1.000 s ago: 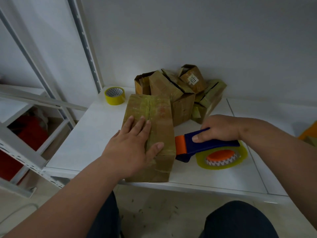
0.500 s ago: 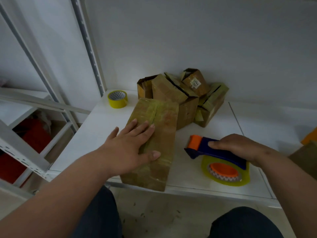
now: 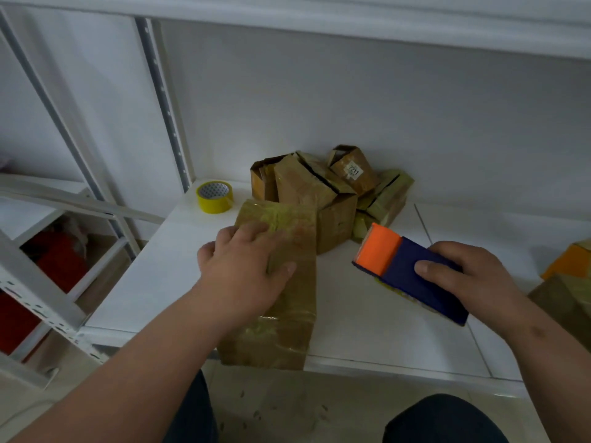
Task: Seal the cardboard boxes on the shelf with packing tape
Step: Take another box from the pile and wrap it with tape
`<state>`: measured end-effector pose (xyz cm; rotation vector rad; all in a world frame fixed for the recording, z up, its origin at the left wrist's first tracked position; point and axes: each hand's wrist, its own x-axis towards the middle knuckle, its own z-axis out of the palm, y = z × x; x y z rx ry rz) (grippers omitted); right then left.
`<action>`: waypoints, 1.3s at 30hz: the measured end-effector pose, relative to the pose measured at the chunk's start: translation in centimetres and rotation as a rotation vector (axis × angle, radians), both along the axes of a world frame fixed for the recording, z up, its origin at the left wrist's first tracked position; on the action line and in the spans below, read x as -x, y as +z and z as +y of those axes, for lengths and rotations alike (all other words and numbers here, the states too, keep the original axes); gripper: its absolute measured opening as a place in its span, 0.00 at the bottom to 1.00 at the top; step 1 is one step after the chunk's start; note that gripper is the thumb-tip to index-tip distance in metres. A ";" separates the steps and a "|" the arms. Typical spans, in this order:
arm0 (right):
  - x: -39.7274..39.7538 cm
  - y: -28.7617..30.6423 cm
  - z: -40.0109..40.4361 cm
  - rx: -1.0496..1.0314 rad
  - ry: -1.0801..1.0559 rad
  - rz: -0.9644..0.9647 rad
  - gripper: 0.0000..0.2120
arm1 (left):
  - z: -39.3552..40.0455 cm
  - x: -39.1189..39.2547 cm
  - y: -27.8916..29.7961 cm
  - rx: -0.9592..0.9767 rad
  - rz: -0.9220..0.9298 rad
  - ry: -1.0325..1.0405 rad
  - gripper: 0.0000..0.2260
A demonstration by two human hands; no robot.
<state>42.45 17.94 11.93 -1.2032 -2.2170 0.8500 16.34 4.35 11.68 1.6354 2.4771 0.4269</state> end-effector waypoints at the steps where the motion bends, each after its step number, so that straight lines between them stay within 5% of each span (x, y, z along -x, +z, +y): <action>1: 0.2 0.3 -0.6 -0.070 0.046 -0.003 0.15 | 0.1 -0.4 0.4 -0.097 -0.122 -0.002 0.22; 6: 1.1 0.6 -2.4 -0.529 0.235 -0.032 0.30 | 0.2 -2.1 2.3 -0.223 -0.963 -0.113 0.15; 11: 1.7 -0.1 -3.6 -0.652 0.242 0.049 0.30 | 0.0 -2.1 1.9 -0.199 -1.311 -0.225 0.11; 15: 2.0 -0.1 -4.3 -0.583 0.234 0.134 0.30 | -0.4 -1.8 1.2 -0.184 -1.570 -0.213 0.19; 19: 2.3 0.2 -4.9 -0.537 0.245 0.155 0.28 | -0.6 -1.9 1.0 -0.186 -1.561 -0.200 0.08; 27: 2.7 1.0 -5.3 -0.382 0.231 0.161 0.24 | -0.6 -1.6 1.5 -0.178 -1.614 -0.043 0.11; 31: 3.1 1.9 -4.6 -0.332 0.241 0.076 0.18 | -0.2 -1.4 1.9 -0.205 -1.417 -0.030 0.05; 39: 5.0 4.0 -3.7 -0.199 0.263 0.066 0.25 | 0.7 -0.5 4.2 -0.441 -1.138 0.051 0.09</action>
